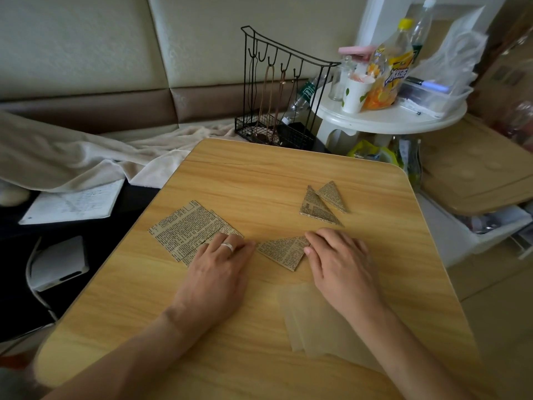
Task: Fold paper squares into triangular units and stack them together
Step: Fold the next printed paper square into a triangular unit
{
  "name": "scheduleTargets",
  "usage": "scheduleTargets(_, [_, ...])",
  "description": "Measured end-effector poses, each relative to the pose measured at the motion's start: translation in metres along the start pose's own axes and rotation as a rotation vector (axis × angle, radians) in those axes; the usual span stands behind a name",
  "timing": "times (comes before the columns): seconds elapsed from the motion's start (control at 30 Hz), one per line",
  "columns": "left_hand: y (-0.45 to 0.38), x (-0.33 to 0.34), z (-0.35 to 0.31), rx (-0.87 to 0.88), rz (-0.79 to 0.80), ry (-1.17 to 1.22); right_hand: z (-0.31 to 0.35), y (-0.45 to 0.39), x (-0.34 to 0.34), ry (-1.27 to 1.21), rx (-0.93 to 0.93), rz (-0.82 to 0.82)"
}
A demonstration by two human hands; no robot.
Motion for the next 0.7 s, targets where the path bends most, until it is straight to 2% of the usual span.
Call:
scheduleTargets(0.17, [0.0,-0.001,-0.002,-0.001,-0.014,0.003,0.01,-0.003,-0.002,0.031,0.013,0.043])
scheduleTargets(0.27, [0.0,-0.001,-0.003,-0.002,-0.012,0.0,0.03,-0.005,-0.001,-0.074,-0.111,-0.008])
scheduleTargets(0.37, [0.001,-0.001,-0.003,-0.007,-0.009,0.01,0.052,-0.005,0.005,-0.121,-0.221,0.027])
scheduleTargets(0.5, [0.001,-0.002,-0.001,0.001,-0.008,0.017,0.051,-0.005,0.008,-0.098,-0.215,0.063])
scheduleTargets(0.7, [0.0,0.0,0.001,0.008,-0.015,0.014,0.034,0.0,0.004,-0.049,-0.149,0.035])
Point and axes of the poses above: each hand's wrist, its own y-axis away from the middle knuckle, its own x-axis out of the palm, z = x × y, the point moved 2 cm from there along -y, towards the middle knuckle, and after that the axes turned 3 degrees about z, right-handed, at the moved point
